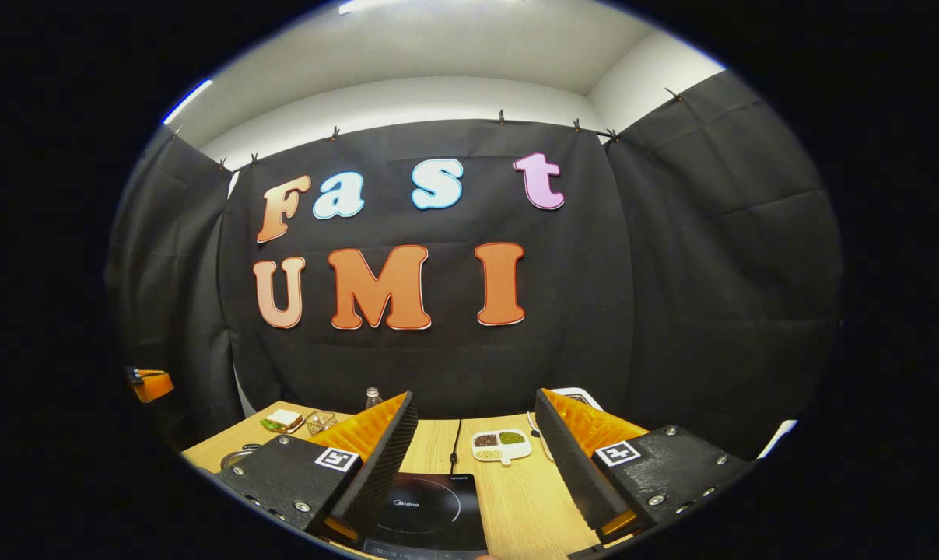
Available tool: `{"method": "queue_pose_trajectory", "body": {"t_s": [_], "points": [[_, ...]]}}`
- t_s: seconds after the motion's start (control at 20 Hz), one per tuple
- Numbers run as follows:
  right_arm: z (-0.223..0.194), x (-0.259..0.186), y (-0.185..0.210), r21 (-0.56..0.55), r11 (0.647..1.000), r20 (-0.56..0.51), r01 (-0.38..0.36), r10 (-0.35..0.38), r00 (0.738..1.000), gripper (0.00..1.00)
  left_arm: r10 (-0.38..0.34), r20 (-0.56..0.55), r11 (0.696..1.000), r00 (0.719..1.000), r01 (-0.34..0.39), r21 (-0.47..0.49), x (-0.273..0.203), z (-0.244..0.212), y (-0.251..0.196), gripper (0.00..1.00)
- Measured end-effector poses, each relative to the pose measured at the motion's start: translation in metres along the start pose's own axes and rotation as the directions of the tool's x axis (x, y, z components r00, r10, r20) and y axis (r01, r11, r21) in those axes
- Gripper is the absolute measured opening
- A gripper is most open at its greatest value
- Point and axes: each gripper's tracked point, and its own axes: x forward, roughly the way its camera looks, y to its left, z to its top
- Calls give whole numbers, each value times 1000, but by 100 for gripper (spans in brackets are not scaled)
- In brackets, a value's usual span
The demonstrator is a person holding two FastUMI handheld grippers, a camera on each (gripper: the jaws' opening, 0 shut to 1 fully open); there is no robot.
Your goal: First push the handle of the pot to place it horizontally, then grasp the pot with both hands and set it on the induction cooktop.
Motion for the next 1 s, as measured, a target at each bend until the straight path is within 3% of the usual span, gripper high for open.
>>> {"method": "queue_pose_trajectory", "body": {"t_s": [0.1,0.6,1.0], "points": [[2,1,-5,-18,1000,14,24,-24,1000,95,-7,-35,999,999,6,-33,1,-19,-4,2],[-9,6,-3,-10,1000,-13,14,-14,1000,95,-41,-213,998,976,30,-56,-17,-119,-12,2],[-15,7,-1,-1,1000,-23,10,-10,1000,95,-96,-369,994,925,71,-80,-51,-194,-26,2]]}}
